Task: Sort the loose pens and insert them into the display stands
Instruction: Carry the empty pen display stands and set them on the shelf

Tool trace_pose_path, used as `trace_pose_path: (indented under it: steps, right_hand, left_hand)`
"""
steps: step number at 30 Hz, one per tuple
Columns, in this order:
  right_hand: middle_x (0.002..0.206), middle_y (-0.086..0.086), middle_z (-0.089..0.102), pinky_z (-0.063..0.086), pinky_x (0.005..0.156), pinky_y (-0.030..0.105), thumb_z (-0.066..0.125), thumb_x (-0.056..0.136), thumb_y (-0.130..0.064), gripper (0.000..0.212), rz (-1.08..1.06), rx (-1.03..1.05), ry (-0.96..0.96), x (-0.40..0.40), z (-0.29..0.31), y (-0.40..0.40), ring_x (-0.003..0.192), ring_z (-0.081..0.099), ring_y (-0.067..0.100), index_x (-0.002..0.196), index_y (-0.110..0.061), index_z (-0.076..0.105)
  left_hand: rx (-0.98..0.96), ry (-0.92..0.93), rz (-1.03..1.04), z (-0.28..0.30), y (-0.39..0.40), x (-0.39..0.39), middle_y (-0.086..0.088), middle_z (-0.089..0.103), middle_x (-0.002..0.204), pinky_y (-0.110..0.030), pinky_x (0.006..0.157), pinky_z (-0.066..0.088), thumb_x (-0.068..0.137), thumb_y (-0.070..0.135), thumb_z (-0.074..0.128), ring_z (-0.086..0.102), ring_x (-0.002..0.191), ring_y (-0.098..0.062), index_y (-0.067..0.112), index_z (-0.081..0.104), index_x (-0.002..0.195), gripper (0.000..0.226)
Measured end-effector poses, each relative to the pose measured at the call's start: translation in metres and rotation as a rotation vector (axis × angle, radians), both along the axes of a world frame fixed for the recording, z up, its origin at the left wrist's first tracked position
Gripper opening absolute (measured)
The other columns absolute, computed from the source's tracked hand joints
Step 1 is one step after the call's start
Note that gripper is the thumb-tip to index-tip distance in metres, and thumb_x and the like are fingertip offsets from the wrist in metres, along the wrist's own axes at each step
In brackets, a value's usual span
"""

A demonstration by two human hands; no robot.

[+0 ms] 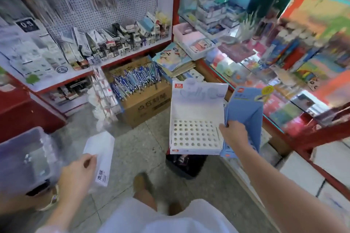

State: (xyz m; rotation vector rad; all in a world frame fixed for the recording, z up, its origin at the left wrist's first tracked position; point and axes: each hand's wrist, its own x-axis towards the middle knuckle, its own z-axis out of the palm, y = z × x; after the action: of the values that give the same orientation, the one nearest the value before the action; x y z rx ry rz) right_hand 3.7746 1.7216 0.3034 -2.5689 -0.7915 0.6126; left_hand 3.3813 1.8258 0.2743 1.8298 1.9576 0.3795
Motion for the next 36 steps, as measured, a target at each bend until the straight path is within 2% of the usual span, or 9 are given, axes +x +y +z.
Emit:
trace_pose_path:
  steps: [4,10,17,20,23,26,28,32,36]
  right_hand:
    - [0.047,0.004,0.025,0.013,0.045,0.027,0.05,0.088,-0.012,0.043,-0.018,0.034,-0.025,0.019,-0.001,0.091,0.044,0.02,0.018,0.054,-0.012,0.025]
    - [0.046,0.002,0.021,0.011,0.046,0.027,0.05,0.087,-0.01,0.045,-0.13,0.016,-0.031,0.042,-0.005,0.183,0.044,0.018,0.016,0.053,-0.014,0.022]
    - [0.051,0.006,0.028,0.014,0.049,0.03,0.053,0.087,-0.011,0.034,-0.307,-0.121,-0.047,0.088,-0.021,0.207,0.047,0.026,0.019,0.061,-0.009,0.03]
    - [0.05,0.006,0.028,0.015,0.049,0.031,0.053,0.089,-0.012,0.039,-0.353,-0.215,-0.015,0.109,-0.046,0.212,0.046,0.027,0.02,0.059,-0.01,0.028]
    - [0.051,0.006,0.028,0.017,0.049,0.033,0.052,0.091,-0.012,0.043,-0.388,-0.299,0.008,0.131,-0.071,0.231,0.048,0.029,0.019,0.056,-0.011,0.026]
    - [0.051,0.008,0.036,0.023,0.052,0.033,0.052,0.091,-0.014,0.043,-0.431,-0.36,0.043,0.166,-0.113,0.263,0.055,0.042,0.025,0.053,-0.01,0.032]
    - [0.052,0.01,0.043,0.027,0.055,0.031,0.052,0.091,-0.014,0.041,-0.461,-0.359,0.092,0.192,-0.153,0.286,0.061,0.051,0.03,0.053,-0.01,0.037]
    - [0.06,0.014,0.051,0.032,0.058,0.03,0.052,0.092,-0.018,0.032,-0.565,-0.318,0.101,0.232,-0.255,0.317,0.065,0.056,0.031,0.062,-0.006,0.046]
    - [0.068,0.022,0.057,0.029,0.058,0.034,0.052,0.093,-0.022,0.033,-0.652,-0.294,0.043,0.256,-0.372,0.327,0.065,0.052,0.03,0.066,-0.003,0.049]
  left_hand:
    - [-0.012,0.032,-0.018,-0.012,0.088,0.024,-0.021,0.07,0.078,-0.042,0.068,0.047,0.09,0.023,0.057,0.064,0.078,-0.043,0.006,0.068,0.076,0.025]
    - [0.043,0.007,-0.236,-0.005,0.23,0.084,-0.023,0.067,0.071,-0.035,0.055,0.037,0.09,0.019,0.057,0.063,0.072,-0.04,0.005,0.066,0.073,0.024]
    - [-0.032,-0.143,-0.343,-0.002,0.34,0.182,-0.014,0.067,0.073,-0.035,0.061,0.044,0.091,0.023,0.054,0.062,0.074,-0.035,0.009,0.066,0.075,0.024]
    - [-0.135,-0.294,-0.363,-0.005,0.368,0.23,-0.013,0.068,0.077,-0.036,0.069,0.048,0.09,0.02,0.054,0.061,0.078,-0.031,0.01,0.067,0.076,0.021]
    - [-0.248,-0.392,-0.389,-0.018,0.392,0.281,-0.009,0.067,0.077,-0.03,0.063,0.047,0.088,0.019,0.054,0.061,0.075,-0.024,0.018,0.064,0.069,0.021]
    - [-0.279,-0.326,-0.559,-0.05,0.424,0.345,0.001,0.065,0.071,-0.03,0.062,0.049,0.086,0.023,0.056,0.06,0.07,-0.017,0.024,0.058,0.064,0.022]
    - [-0.263,-0.293,-0.65,-0.082,0.445,0.394,0.006,0.059,0.071,-0.028,0.063,0.044,0.088,0.023,0.055,0.057,0.072,-0.016,0.023,0.056,0.07,0.019]
    - [-0.199,-0.189,-0.892,-0.176,0.467,0.486,0.008,0.045,0.063,-0.026,0.059,0.029,0.092,0.023,0.045,0.05,0.071,-0.016,0.02,0.049,0.072,0.021]
    - [-0.127,-0.185,-0.986,-0.283,0.466,0.549,0.0,0.054,0.074,-0.025,0.061,0.03,0.094,0.025,0.043,0.054,0.077,-0.019,0.011,0.061,0.09,0.024]
